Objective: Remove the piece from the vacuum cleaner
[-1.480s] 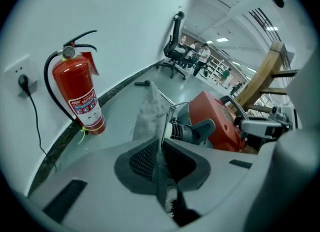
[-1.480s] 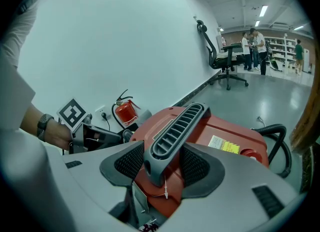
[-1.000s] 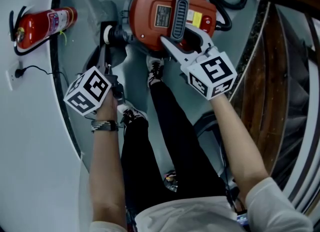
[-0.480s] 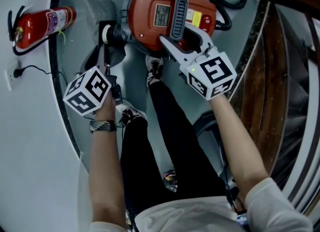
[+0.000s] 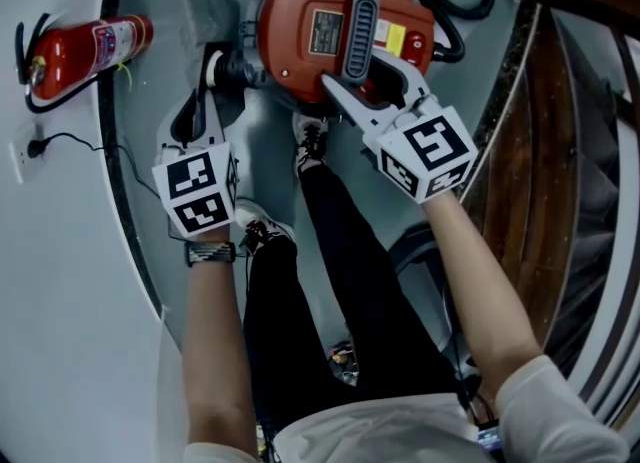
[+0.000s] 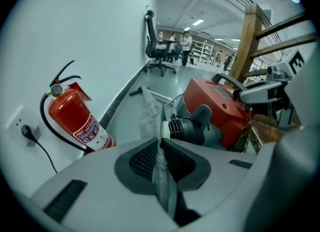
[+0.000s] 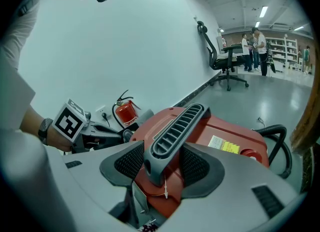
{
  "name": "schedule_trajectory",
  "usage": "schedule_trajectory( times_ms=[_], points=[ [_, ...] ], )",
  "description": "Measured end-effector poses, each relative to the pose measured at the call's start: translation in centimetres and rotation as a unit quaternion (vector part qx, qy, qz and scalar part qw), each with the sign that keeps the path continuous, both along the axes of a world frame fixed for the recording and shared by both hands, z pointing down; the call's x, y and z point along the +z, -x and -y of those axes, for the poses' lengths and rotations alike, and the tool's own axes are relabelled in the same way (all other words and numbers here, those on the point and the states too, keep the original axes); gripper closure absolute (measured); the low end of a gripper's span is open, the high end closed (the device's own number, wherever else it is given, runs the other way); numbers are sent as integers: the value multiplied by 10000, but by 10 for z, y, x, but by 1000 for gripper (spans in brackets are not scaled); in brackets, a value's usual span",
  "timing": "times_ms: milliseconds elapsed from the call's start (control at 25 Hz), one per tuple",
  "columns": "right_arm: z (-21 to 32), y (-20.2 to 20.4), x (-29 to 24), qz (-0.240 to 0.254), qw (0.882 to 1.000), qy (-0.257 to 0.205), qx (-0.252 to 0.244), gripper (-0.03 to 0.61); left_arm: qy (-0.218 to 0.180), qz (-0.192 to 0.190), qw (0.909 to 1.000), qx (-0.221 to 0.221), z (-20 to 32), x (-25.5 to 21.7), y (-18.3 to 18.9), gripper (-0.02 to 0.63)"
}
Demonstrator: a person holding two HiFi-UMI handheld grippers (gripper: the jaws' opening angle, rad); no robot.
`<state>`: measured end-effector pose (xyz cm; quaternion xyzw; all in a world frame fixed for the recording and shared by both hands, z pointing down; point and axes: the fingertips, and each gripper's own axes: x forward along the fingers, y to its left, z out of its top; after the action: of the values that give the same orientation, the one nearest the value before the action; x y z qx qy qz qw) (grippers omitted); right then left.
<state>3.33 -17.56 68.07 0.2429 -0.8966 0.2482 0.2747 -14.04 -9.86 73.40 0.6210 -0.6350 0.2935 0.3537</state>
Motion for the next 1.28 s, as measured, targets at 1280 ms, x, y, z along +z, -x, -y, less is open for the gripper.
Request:
schedule_trajectory(
  times_ms=[1280],
  points=[
    [-1, 0, 0, -46, 9999, -102, -37, 359, -243, 15, 9997, -19, 3, -1, 7, 578]
  ],
)
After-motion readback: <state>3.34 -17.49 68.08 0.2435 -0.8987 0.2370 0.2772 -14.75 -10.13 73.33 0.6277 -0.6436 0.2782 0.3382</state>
